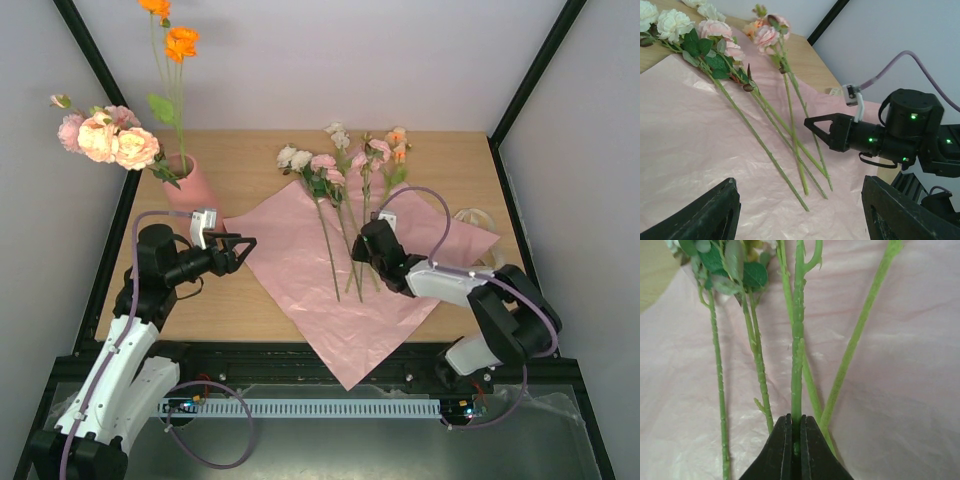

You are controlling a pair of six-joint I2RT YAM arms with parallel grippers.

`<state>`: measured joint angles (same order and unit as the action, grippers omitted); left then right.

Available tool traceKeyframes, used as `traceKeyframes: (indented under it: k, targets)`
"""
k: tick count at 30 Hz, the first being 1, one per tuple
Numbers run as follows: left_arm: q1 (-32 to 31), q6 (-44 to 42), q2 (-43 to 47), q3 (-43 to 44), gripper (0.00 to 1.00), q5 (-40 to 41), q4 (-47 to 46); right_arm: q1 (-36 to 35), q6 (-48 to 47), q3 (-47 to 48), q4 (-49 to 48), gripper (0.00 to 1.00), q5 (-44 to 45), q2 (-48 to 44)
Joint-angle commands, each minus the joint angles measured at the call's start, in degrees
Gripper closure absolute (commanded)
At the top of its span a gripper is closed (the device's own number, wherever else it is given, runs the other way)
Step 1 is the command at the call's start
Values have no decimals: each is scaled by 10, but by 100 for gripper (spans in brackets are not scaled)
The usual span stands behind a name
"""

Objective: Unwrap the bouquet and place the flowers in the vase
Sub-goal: Pick up the fake flower from the wrapping paper.

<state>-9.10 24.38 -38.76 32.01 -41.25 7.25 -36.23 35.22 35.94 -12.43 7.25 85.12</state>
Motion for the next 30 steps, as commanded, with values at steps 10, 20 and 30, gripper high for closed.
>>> traceKeyframes:
  k: [10, 20, 30]
  targets:
    - [-2, 0, -3, 19, 0, 14, 5, -1, -24, -96, -150, 99, -16, -158]
    - [-14, 75, -13, 3, 2, -28, -97, -82, -71, -114, -261, 98, -108, -233]
    - [-70, 177, -23, 4, 19, -6, -226, -183, -113, -118, -389, 99, -171, -233]
